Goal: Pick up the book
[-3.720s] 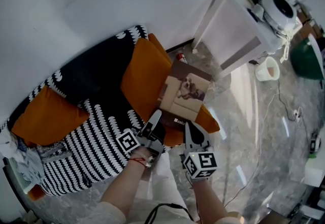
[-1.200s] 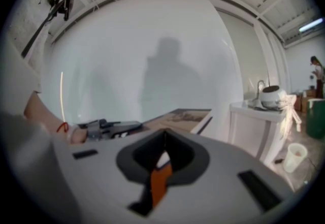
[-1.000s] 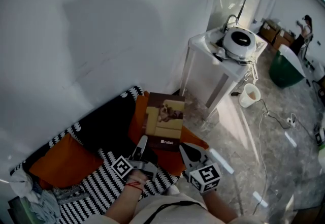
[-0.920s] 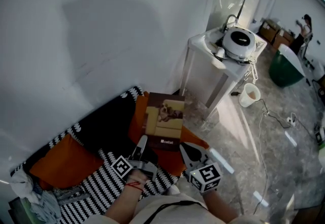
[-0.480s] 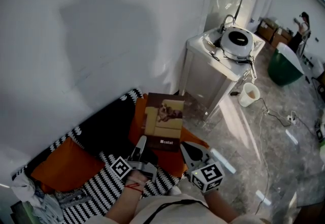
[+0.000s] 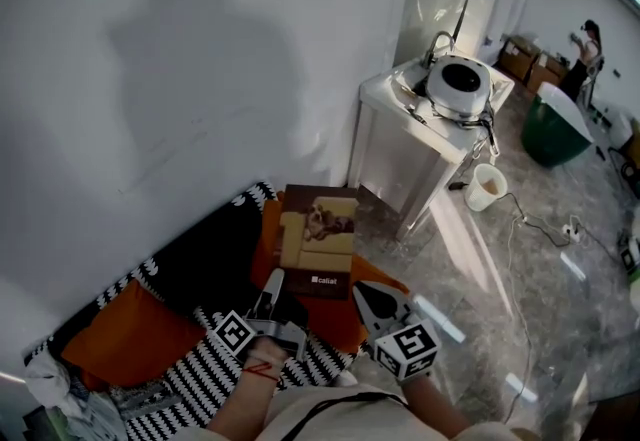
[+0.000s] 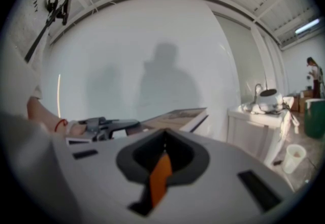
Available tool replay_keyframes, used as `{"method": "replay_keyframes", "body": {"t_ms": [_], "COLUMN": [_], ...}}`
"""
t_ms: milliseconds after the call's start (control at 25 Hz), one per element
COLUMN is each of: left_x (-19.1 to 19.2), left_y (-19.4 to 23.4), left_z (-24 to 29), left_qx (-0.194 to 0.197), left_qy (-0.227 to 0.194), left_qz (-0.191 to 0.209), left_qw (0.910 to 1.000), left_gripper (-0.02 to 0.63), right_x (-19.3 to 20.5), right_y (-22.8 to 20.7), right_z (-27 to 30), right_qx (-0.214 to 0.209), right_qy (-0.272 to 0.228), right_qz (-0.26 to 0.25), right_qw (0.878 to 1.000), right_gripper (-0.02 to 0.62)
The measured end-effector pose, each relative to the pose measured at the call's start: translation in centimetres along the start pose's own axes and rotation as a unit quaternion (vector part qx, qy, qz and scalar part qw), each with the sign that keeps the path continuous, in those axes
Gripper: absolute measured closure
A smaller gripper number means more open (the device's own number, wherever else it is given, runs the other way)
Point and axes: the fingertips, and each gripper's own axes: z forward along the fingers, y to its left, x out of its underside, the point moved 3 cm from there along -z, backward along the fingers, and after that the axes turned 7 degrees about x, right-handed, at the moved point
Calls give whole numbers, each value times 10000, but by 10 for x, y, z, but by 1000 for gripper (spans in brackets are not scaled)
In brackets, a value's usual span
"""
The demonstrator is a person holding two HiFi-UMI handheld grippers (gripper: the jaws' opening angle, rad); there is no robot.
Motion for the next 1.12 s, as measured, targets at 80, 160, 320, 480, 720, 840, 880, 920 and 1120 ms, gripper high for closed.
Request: {"method": "replay_keyframes", "body": {"t_ms": [80,160,320,480,720,840,880,920,1120], "left_x": [0,0,1,1,-2,-1,-1,-1,-1], "left_y": [-1,0,0,4,8,7,6,5,3], "left_z": [3,5,6,3,-2,-4,-4,-4,-7], "left_qx": [6,-6,-6,-70,-121,-107,-97,-91,-131], "left_qy": [40,55,18,-14,20,33,38,44,48], "left_qz": [14,17,-87,-119,-127,-181,-199,-206,-189], "left_qw": [10000,10000,10000,9999,9998,9998,9997,9997,9997], "left_gripper": [440,440,440,440,440,440,440,440,440], "right_x": [-1,-1,-1,0,2,4,3,3,3], "right_y": [-1,-2,-2,-2,-3,-4,-4,-4,-4], "right_z": [2,4,6,5,5,2,1,1,0], "right_qx": [5,6,8,21,118,202,215,223,229], "right_qy": [-3,-12,-4,2,-21,-42,-49,-53,-28], "right_qz": [13,30,41,43,11,9,9,11,57], "right_qw": [10000,10000,10000,10000,9999,9998,9998,9997,9997], "right_gripper": [581,581,581,581,581,581,581,581,581]}}
